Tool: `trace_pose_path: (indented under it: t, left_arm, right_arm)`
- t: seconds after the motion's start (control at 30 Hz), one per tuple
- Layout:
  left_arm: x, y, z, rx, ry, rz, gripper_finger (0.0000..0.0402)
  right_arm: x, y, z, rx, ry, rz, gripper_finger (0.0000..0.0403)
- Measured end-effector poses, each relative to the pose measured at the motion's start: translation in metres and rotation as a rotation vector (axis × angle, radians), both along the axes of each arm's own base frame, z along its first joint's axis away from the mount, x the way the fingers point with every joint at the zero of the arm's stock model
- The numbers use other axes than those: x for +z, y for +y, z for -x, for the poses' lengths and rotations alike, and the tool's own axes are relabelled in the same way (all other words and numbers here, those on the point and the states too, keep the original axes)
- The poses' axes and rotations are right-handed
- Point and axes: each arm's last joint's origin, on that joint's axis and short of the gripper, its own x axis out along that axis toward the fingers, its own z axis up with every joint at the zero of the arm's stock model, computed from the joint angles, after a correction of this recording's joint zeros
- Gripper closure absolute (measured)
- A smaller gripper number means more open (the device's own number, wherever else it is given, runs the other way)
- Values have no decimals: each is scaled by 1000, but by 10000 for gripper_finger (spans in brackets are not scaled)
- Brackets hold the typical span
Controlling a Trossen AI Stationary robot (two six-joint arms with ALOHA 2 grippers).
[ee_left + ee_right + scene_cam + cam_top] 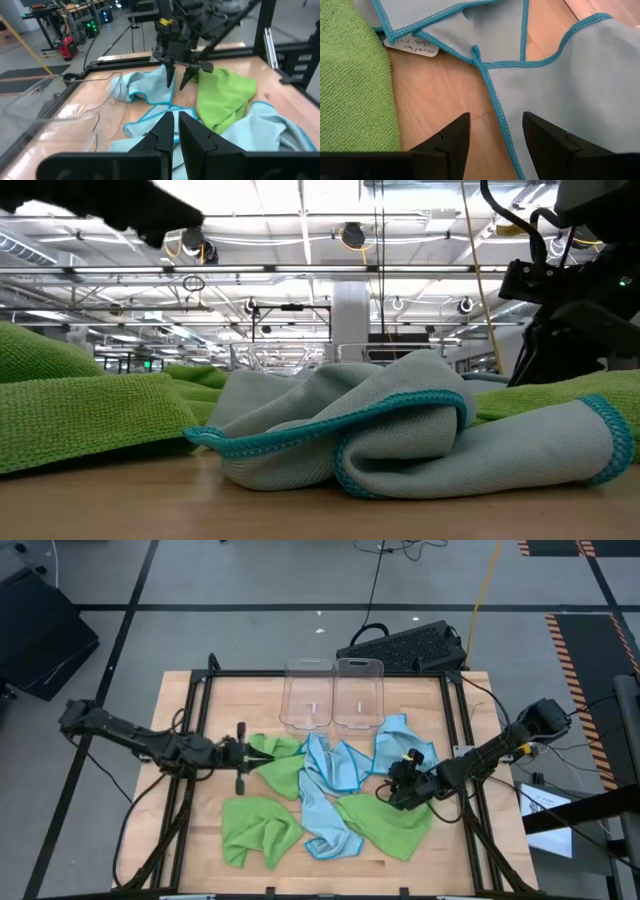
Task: Fold microfiber towels
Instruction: Fold the top right blue microfiber towel
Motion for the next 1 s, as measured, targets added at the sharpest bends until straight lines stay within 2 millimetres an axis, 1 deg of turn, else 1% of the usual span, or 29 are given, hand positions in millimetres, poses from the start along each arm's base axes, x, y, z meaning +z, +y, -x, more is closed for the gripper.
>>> trace_pose_path:
  t: [0.13,0.23,0.37,0.47,0.53,0.73,1.0]
  left_arm:
    - [4,-10,-24,-24,49,-56,371]
    - [1,-17,-39,-34,84,-74,371]
    - [-9,-22,-54,-35,112,-81,371]
    - [-18,-24,-62,-39,128,-98,371]
    - [-23,-25,-67,-38,129,-108,371]
    - [-26,-27,-77,-37,65,-97,371]
    - [-26,-28,-78,-34,63,-88,371]
  right_arm:
    - [-3,-1,2,-27,-9,-18,227]
    - [-8,-3,7,-55,0,-28,227]
    - [-16,-7,13,-78,5,-37,227]
    - [-17,-6,12,-63,-28,-50,227]
    - [-17,-5,11,-40,-36,-45,227]
    - [-17,-2,11,50,-5,-48,233]
    - [-17,3,13,118,15,-10,258]
